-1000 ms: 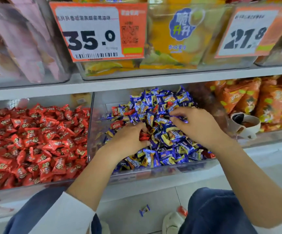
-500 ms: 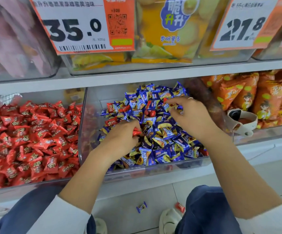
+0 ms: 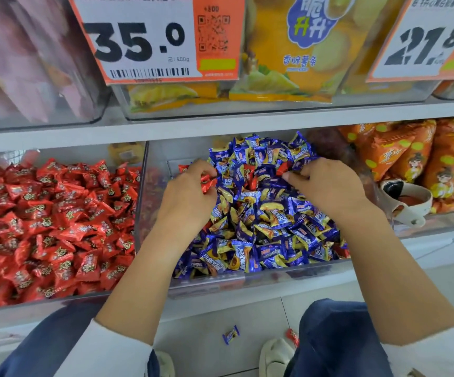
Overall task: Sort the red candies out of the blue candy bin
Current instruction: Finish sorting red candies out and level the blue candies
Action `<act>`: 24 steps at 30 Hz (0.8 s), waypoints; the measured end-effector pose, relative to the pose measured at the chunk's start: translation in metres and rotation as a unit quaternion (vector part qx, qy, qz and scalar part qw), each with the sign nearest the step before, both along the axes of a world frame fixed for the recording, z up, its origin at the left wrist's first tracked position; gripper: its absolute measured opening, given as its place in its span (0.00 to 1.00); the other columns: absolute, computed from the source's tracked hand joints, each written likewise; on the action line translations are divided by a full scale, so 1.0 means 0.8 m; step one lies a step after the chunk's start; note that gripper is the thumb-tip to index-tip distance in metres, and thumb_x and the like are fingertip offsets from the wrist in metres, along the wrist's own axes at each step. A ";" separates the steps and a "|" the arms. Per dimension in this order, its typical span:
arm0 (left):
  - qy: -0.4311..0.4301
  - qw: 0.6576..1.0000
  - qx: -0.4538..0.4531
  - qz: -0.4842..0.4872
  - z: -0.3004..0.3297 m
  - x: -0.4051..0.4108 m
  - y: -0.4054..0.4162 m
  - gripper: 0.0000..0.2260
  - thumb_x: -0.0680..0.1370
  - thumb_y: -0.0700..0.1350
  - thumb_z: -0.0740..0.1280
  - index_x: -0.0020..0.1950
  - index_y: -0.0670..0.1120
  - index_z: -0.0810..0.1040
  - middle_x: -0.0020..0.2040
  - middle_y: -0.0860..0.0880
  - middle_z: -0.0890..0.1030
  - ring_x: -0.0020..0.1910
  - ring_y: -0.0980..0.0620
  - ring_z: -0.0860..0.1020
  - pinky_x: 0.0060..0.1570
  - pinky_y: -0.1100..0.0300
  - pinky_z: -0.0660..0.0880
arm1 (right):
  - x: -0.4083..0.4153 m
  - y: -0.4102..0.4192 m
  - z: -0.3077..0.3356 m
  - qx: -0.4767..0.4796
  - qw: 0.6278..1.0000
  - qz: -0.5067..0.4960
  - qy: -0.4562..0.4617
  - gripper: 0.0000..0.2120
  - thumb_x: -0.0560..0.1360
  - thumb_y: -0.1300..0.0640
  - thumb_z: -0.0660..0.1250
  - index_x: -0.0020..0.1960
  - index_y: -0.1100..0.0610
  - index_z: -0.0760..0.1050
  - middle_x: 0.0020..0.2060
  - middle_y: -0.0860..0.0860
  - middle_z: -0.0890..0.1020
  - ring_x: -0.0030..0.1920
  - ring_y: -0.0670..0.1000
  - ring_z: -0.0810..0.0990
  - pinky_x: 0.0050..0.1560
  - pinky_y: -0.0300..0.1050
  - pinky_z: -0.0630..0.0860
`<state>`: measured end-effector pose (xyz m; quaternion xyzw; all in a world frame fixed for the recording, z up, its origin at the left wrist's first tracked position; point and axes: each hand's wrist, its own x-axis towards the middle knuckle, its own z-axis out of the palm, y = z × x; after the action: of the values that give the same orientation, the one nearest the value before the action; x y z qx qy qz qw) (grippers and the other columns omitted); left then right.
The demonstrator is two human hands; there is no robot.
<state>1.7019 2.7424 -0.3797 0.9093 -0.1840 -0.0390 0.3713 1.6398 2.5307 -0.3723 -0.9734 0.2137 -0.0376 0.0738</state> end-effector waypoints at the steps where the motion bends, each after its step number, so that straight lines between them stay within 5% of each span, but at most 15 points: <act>1: 0.004 1.000 -0.008 -0.005 -0.001 0.001 -0.004 0.12 0.77 0.39 0.65 0.58 0.51 0.75 0.47 0.52 0.76 0.32 0.58 0.73 0.33 0.67 0.66 | 0.001 0.000 0.000 -0.004 1.000 0.006 -0.028 0.20 0.78 0.45 0.61 0.35 0.59 0.74 0.31 0.54 0.73 0.40 0.60 0.75 0.36 0.46 0.68; 3: 0.010 1.000 -0.013 -0.012 -0.003 0.005 -0.014 0.15 0.76 0.37 0.63 0.60 0.51 0.76 0.49 0.52 0.73 0.32 0.55 0.73 0.32 0.69 0.65 | 0.007 0.005 -0.003 0.001 0.994 0.044 -0.095 0.10 0.78 0.53 0.63 0.50 0.57 0.80 0.41 0.58 0.79 0.46 0.60 0.77 0.41 0.49 0.74; 5: -0.001 1.000 0.000 -0.015 -0.002 0.008 -0.026 0.13 0.76 0.37 0.63 0.56 0.52 0.78 0.51 0.51 0.72 0.35 0.55 0.72 0.39 0.67 0.66 | 0.015 0.011 -0.009 0.022 0.991 0.098 -0.083 0.17 0.77 0.60 0.63 0.65 0.53 0.74 0.54 0.59 0.79 0.48 0.59 0.78 0.48 0.50 0.77; 8: -0.015 0.998 0.033 -0.057 0.002 0.012 -0.043 0.08 0.78 0.42 0.65 0.55 0.51 0.79 0.56 0.49 0.77 0.45 0.56 0.75 0.49 0.63 0.69 | 0.024 0.012 -0.020 0.037 0.990 0.133 -0.035 0.23 0.76 0.65 0.61 0.69 0.52 0.70 0.62 0.57 0.76 0.54 0.58 0.78 0.53 0.48 0.75; 11: -0.013 0.984 0.132 -0.123 -0.002 0.017 -0.056 0.16 0.80 0.41 0.62 0.67 0.51 0.73 0.65 0.46 0.73 0.62 0.47 0.73 0.60 0.57 0.68 | 0.028 0.004 -0.028 -0.012 0.995 0.087 -0.044 0.20 0.76 0.64 0.62 0.67 0.52 0.72 0.58 0.58 0.77 0.57 0.59 0.75 0.52 0.50 0.75; 15: -0.036 0.955 0.269 -0.116 -0.014 0.026 -0.050 0.24 0.75 0.31 0.61 0.70 0.46 0.69 0.62 0.40 0.71 0.57 0.41 0.74 0.54 0.52 0.73 | 0.030 0.000 -0.030 -0.037 0.998 0.040 -0.010 0.13 0.77 0.55 0.65 0.61 0.52 0.76 0.52 0.58 0.77 0.57 0.59 0.73 0.52 0.50 0.76; 21: -0.045 0.966 0.249 -0.061 -0.016 0.040 -0.034 0.14 0.77 0.37 0.65 0.62 0.44 0.75 0.57 0.42 0.77 0.53 0.42 0.77 0.52 0.51 0.74 | 0.035 0.007 -0.002 0.038 0.983 0.018 -0.177 0.08 0.75 0.59 0.63 0.52 0.62 0.75 0.41 0.60 0.77 0.38 0.59 0.74 0.38 0.44 0.66; 24: -0.033 0.972 0.218 -0.078 -0.018 0.038 -0.038 0.14 0.77 0.41 0.67 0.63 0.46 0.76 0.60 0.43 0.77 0.57 0.44 0.76 0.56 0.52 0.72 | 0.038 0.032 0.005 0.095 0.978 0.074 -0.171 0.09 0.77 0.62 0.60 0.56 0.62 0.73 0.38 0.61 0.79 0.37 0.60 0.76 0.37 0.45 0.65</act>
<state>1.7327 2.7119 -0.3941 0.9518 -0.2536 -0.0772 0.1540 1.6702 2.5559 -0.3681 -0.9543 0.1276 -0.1773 0.2040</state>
